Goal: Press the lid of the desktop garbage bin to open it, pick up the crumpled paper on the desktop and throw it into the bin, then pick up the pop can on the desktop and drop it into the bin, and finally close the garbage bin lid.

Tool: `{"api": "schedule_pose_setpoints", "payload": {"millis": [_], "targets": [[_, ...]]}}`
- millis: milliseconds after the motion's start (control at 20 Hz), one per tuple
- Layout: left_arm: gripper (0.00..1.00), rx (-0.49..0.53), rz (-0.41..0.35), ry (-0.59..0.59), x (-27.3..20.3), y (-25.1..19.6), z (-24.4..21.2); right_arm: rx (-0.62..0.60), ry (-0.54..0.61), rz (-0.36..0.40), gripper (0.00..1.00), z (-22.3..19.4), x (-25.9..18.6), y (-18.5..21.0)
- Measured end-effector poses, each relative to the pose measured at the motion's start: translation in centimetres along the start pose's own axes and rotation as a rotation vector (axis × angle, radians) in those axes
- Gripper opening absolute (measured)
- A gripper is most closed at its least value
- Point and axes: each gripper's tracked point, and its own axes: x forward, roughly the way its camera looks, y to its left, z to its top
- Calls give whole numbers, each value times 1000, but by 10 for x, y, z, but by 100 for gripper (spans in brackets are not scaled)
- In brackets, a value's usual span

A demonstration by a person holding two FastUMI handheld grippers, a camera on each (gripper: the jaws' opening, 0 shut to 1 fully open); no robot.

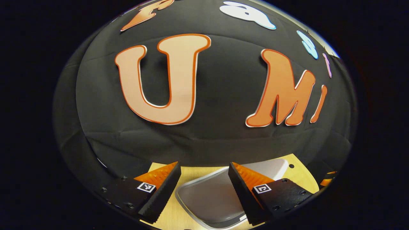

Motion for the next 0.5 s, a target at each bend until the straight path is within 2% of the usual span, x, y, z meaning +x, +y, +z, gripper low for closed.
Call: {"api": "schedule_pose_setpoints", "payload": {"millis": [300,500], "targets": [[95,-38,-51,54,-11,-21,-50,-11,8,2,94,-3,-4,-1],[96,-63,-56,74,-16,-27,-77,5,20,16,95,-6,-4,0]]}}
